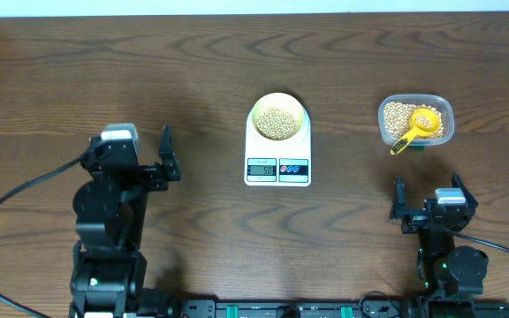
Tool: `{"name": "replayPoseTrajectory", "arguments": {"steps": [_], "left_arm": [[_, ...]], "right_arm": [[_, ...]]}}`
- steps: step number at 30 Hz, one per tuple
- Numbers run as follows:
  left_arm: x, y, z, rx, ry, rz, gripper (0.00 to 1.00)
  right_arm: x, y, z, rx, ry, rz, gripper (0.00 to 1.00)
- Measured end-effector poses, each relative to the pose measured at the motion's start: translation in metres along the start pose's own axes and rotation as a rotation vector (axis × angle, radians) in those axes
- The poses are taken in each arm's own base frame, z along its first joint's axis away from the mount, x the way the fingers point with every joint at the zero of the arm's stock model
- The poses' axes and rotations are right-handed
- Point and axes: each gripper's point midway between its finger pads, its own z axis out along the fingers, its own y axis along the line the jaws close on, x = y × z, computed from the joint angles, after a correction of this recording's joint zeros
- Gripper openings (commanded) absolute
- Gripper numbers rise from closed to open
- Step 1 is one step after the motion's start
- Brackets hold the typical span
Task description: Scoop item into bowl and weigh 50g on scale
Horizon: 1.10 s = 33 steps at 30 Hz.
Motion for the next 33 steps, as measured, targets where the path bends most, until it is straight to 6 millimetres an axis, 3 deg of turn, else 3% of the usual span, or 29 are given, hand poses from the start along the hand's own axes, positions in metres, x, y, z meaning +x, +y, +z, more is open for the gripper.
{"name": "replayPoseTrajectory", "arguments": {"steps": [11,18,33], "left_arm": [[-0.004,0.005,-0.031,-0.009,-0.248,-0.021,0.96],[0.022,0.009,-0.027,-0.021,-0.301,-0.027,0.96],[0.029,0.010,-0.027,-0.016,-0.428,-0.035,0.96]], "right_arm": [[0.000,0.000,0.000,0.000,-0.001,0.000,0.99],[0.000,0.000,0.000,0.000,-0.001,0.000,0.99],[0.000,0.000,0.000,0.000,-0.001,0.000,0.99]]}}
